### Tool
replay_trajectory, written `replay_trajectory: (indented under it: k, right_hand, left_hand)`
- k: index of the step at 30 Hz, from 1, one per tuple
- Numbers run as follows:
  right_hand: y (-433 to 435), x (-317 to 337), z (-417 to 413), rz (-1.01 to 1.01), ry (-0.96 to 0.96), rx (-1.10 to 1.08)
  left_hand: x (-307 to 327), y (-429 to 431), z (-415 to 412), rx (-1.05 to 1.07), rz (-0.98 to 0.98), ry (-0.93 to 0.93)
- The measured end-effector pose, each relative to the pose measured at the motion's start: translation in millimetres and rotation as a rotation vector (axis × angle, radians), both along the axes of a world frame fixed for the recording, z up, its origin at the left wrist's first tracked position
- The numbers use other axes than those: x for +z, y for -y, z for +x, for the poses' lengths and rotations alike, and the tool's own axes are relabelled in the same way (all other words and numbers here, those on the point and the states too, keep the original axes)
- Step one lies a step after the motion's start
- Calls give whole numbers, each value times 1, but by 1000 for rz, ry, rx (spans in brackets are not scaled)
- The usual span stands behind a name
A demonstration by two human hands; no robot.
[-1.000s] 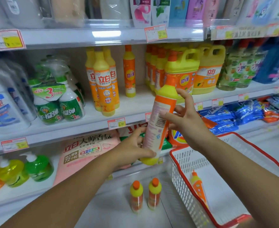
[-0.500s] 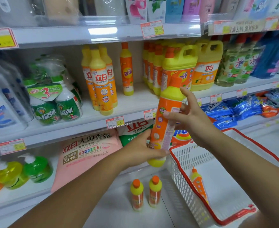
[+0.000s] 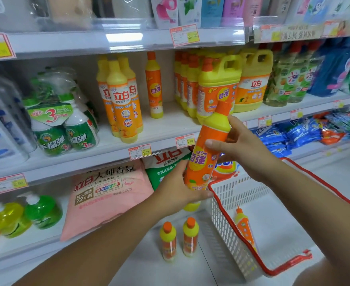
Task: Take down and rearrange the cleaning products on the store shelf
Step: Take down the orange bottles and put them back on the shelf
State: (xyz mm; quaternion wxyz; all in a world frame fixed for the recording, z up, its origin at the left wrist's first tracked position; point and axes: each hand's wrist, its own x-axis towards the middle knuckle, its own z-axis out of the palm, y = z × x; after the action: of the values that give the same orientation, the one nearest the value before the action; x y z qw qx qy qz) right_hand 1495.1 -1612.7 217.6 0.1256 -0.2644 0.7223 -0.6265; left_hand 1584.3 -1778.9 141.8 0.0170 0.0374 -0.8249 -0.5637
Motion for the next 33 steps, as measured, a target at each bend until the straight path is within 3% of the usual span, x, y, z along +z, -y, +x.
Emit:
replay_trajectory:
  k: [6,13,17,25,29,33]
  right_hand:
    - [-11,-3,4,-31,92,75]
    - [-16,-16,20,253,-73,87]
    - [-18,-56,27,371,-56,24]
    - [-19,-196,38,653,12,-68]
    - [-18,-258,42,705,86,-125]
    - [-12,-287,50,593,210,-197]
  left_hand:
    - [2,6,5,-113,52,64]
    - [-40,0,10,-69,13,13]
    - [-83,4,17,-47,-190,76]
    - [-177,29,39,-43,-753,132]
    - [-214,37,48,-72,-869,60]
    - [-225,38,45,-66,-905,9]
